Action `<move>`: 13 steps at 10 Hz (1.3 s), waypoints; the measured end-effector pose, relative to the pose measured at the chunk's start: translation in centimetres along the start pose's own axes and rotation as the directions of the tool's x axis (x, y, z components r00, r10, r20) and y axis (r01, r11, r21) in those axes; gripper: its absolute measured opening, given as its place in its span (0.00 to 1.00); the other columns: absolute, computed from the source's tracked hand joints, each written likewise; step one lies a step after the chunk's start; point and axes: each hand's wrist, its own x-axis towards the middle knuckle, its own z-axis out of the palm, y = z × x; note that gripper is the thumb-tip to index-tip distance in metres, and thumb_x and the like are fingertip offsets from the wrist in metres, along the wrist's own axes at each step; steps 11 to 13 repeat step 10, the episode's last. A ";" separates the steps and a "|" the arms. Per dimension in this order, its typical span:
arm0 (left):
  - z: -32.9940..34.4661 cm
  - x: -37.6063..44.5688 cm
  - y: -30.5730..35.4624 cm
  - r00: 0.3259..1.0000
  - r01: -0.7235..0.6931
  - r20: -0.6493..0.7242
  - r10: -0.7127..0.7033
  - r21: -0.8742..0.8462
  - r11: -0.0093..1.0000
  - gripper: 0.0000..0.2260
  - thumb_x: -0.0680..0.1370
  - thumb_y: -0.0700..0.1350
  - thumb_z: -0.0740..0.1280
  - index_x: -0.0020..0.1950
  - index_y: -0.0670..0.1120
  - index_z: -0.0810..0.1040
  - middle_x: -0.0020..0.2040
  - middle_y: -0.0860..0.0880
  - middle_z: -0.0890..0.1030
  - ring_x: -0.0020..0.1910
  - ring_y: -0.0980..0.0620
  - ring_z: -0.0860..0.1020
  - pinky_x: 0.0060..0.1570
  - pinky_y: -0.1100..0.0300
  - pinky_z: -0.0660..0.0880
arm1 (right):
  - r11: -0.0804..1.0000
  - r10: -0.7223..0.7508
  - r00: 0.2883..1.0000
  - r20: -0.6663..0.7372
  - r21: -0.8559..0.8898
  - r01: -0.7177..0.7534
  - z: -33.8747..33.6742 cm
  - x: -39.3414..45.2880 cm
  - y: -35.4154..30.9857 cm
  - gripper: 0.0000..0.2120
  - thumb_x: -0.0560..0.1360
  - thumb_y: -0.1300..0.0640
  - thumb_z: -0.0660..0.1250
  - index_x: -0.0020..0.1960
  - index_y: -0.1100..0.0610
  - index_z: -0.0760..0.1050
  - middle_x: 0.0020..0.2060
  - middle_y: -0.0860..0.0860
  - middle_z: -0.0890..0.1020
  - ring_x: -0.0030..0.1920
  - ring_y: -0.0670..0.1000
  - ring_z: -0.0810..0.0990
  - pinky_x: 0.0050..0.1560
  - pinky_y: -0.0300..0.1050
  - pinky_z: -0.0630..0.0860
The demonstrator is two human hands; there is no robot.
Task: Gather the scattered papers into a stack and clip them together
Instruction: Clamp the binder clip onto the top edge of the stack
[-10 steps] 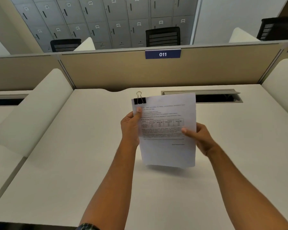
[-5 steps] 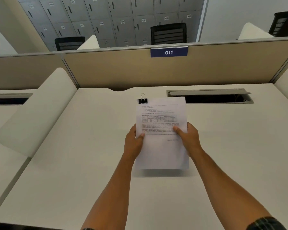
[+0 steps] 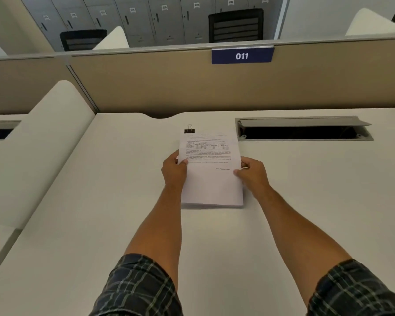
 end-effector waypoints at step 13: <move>2.7 6.3 -1.8 0.959 -0.246 0.277 0.062 0.701 0.670 0.24 0.87 0.47 0.59 0.82 0.43 0.62 0.84 0.49 0.59 0.79 0.45 0.66 0.74 0.48 0.67 | 0.593 -0.221 0.974 0.049 -0.786 0.174 4.1 5.5 0.9 0.24 0.88 0.49 0.57 0.81 0.58 0.64 0.78 0.56 0.69 0.77 0.56 0.67 0.70 0.51 0.74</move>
